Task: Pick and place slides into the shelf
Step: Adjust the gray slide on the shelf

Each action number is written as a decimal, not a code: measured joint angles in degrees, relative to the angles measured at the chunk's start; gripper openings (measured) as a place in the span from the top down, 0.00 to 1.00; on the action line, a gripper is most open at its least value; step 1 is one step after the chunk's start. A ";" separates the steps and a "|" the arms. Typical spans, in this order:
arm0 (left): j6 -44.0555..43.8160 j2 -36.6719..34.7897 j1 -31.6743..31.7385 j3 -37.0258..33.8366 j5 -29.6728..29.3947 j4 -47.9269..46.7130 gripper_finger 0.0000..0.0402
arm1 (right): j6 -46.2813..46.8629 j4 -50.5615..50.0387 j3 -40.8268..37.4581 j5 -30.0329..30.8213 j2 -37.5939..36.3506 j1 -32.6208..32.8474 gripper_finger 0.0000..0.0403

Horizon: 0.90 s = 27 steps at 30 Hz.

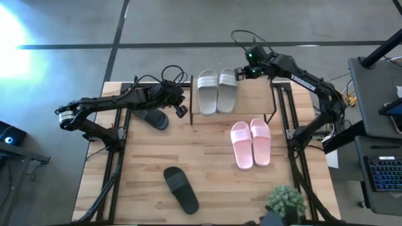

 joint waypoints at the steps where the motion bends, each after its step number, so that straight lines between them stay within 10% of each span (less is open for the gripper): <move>1: -0.03 0.00 0.00 -0.06 0.00 -0.02 1.00 | 0.00 -0.02 0.94 -0.16 1.05 -0.24 0.98; 27: -0.03 0.02 -0.02 -0.28 -0.05 -0.06 1.00 | -7.99 -12.08 32.75 -8.87 28.05 1.59 0.98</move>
